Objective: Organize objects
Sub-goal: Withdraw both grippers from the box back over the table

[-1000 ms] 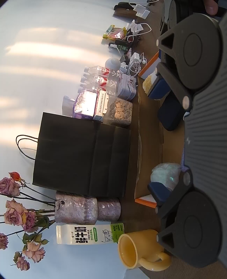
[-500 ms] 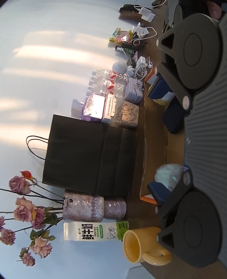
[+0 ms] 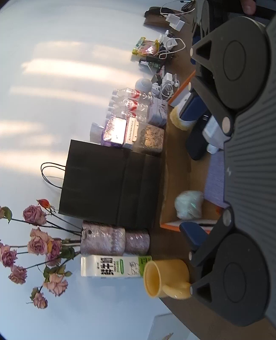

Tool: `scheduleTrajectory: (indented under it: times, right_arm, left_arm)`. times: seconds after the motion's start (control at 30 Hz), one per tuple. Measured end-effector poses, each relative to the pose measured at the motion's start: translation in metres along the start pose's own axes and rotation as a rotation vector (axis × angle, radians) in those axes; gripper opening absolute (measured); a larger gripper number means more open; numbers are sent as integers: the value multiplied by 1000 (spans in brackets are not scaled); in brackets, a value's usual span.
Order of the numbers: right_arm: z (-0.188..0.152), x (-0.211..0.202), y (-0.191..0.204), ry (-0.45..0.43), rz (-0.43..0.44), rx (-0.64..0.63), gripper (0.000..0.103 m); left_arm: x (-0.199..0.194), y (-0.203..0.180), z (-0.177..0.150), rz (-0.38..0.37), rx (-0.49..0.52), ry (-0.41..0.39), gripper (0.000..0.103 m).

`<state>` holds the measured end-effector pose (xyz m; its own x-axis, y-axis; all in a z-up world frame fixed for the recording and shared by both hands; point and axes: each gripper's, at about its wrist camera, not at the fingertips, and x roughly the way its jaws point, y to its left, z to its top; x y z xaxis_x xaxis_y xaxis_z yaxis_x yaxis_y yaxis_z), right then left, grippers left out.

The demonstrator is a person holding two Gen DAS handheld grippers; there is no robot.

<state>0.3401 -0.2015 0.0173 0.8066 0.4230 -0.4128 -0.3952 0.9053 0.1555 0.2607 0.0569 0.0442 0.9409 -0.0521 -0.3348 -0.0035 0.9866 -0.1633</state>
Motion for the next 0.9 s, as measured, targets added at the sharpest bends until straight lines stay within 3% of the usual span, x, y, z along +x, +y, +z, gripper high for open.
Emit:
scheduleTrajectory:
  times: [0.47, 0.9]
  right_arm:
    - [-30, -52, 7, 27, -14, -8, 103]
    - [-59, -85, 36, 64, 32, -73, 103]
  left_arm:
    - [-57, 9, -17, 46, 18, 6, 103]
    - [-102, 27, -48, 81, 32, 58, 103]
